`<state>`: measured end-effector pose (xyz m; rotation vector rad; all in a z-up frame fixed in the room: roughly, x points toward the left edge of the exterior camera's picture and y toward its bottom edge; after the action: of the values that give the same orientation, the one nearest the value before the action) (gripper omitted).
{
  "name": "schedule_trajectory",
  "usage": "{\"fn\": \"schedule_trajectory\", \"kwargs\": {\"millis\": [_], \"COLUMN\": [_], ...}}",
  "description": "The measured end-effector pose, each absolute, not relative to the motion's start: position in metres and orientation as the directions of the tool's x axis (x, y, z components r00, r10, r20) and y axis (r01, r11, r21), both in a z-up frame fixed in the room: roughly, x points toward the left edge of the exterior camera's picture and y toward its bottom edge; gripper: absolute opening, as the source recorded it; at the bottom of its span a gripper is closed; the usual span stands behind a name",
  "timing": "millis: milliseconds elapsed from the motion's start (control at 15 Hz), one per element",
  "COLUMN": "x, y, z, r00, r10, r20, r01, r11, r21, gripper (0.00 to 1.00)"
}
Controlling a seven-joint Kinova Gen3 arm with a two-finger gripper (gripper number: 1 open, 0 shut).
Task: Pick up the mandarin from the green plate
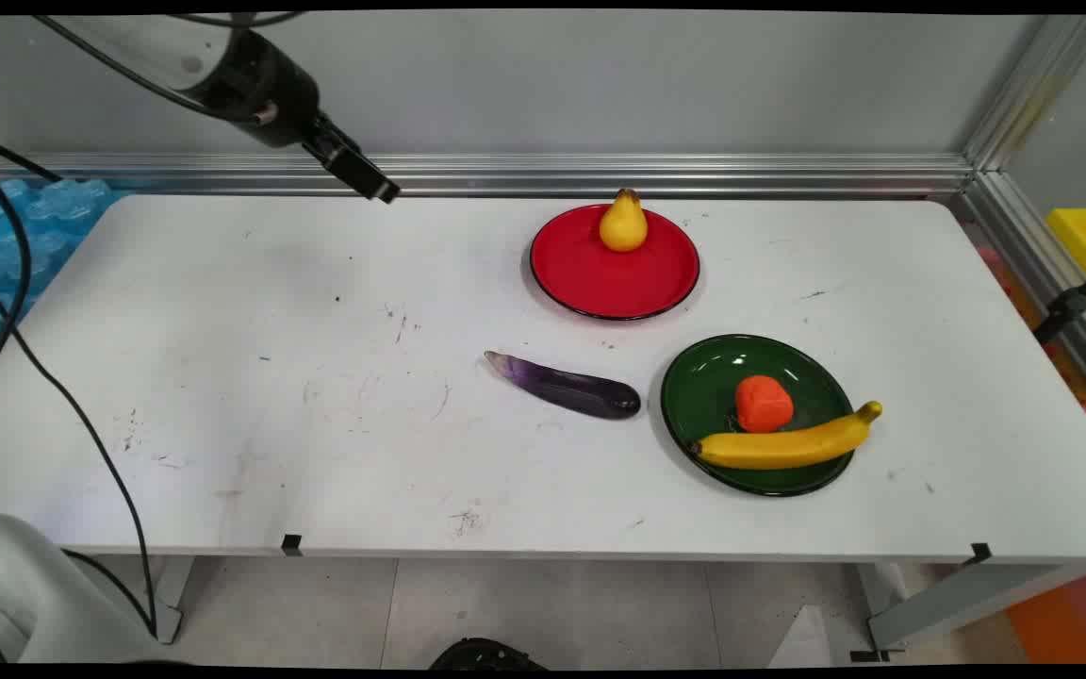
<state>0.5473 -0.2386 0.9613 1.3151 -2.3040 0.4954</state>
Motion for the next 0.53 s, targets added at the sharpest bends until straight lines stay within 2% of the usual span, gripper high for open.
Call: {"fn": "schedule_trajectory", "kwargs": {"millis": [533], "x": [0.473], "y": [-0.247], "z": [0.964], "r00": [-0.627], "r10": [-0.562], "r20": [0.539], "r01": [-0.707], "r11": [0.702], "r21": [-0.090], "gripper": [1.00]}}
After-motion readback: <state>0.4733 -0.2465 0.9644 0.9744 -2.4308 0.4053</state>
